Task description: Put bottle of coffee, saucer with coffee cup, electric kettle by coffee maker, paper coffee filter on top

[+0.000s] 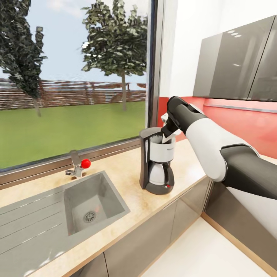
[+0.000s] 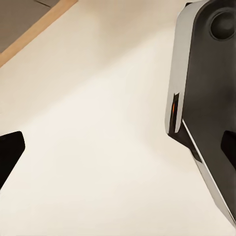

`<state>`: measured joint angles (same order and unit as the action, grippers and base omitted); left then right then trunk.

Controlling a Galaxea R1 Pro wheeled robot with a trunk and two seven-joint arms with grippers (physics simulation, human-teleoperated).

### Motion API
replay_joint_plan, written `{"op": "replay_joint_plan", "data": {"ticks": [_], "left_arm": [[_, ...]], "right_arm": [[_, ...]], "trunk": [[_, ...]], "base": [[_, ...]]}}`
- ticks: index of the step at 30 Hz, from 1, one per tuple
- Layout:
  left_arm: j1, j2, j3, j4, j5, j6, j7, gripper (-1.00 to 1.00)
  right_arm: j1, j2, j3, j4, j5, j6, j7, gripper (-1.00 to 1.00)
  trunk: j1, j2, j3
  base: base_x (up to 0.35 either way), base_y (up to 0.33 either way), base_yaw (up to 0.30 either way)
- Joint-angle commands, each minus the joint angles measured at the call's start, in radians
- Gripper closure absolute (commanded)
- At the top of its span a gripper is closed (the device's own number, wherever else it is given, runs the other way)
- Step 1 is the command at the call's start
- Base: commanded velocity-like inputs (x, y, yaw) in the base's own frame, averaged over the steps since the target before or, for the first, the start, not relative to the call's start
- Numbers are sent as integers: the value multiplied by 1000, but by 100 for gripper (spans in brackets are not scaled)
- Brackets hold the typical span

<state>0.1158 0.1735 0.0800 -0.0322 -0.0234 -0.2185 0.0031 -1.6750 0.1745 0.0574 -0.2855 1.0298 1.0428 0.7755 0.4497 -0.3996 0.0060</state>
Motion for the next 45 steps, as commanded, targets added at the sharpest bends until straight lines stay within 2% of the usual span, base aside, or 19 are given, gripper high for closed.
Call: {"op": "replay_joint_plan", "data": {"ticks": [1,45], "left_arm": [[1,0,7,-2,-3,-1,0,-100],[1,0,7,0,-3,-2,0,-100]], "right_arm": [[0,0,4,0,3,4,10,-100],[1,0,6,-7,2,4,10,-100]], "trunk": [[0,0,0],[0,0,0]], "base": [[0,0,0],[0,14,0]]}}
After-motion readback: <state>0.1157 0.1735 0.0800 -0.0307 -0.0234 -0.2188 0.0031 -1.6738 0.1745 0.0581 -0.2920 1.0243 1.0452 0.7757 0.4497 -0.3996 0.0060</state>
